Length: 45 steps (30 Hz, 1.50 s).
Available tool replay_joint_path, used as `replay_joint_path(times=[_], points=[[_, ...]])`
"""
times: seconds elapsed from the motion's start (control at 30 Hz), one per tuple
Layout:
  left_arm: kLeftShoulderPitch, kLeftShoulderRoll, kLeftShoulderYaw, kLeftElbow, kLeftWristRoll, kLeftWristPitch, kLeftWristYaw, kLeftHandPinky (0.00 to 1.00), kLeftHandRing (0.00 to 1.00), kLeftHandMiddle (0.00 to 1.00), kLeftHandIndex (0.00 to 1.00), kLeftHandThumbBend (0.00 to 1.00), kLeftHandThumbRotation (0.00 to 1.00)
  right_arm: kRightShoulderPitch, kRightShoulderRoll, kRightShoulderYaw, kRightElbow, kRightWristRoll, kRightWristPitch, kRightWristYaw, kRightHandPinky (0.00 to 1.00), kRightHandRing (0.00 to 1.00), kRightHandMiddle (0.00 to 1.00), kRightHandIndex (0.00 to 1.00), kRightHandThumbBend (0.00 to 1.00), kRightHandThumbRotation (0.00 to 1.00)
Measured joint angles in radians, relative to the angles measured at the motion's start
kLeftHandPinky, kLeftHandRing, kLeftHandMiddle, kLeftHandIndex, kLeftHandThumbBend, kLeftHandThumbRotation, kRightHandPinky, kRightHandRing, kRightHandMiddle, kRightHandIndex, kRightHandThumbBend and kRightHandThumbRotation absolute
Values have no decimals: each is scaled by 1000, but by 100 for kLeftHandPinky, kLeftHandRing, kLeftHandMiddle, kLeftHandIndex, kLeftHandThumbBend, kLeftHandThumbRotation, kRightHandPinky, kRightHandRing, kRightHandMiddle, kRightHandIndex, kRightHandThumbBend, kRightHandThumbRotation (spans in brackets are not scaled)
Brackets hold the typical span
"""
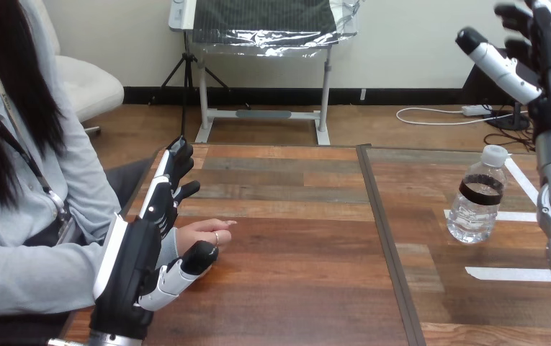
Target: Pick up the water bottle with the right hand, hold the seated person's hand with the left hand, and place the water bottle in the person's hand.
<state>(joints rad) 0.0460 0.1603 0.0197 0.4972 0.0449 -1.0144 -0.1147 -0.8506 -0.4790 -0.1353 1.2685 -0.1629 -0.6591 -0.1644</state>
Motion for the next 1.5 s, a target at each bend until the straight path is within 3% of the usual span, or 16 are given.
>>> replay_joint_path(times=[0.23, 0.57, 1.13, 1.5], points=[[7, 0, 0, -2, 0, -5, 0, 86, 95, 99, 97, 100, 86, -1, -7, 12, 21, -24, 83, -34, 75, 82, 81, 87, 100, 57], [24, 0, 0, -3, -8, -12, 0, 86, 94, 99, 97, 100, 85, -1, -8, 16, 53, -39, 177, -41, 73, 82, 80, 86, 100, 53], [55, 0, 0, -35, -43, -12, -10, 86, 94, 99, 97, 100, 81, -1, -8, 19, 77, -52, 330, -34, 72, 82, 84, 89, 100, 53], [65, 1, 0, -45, -58, -13, -26, 87, 95, 99, 97, 100, 80, -1, -8, 20, 86, -55, 409, 0, 76, 83, 86, 91, 99, 50]])
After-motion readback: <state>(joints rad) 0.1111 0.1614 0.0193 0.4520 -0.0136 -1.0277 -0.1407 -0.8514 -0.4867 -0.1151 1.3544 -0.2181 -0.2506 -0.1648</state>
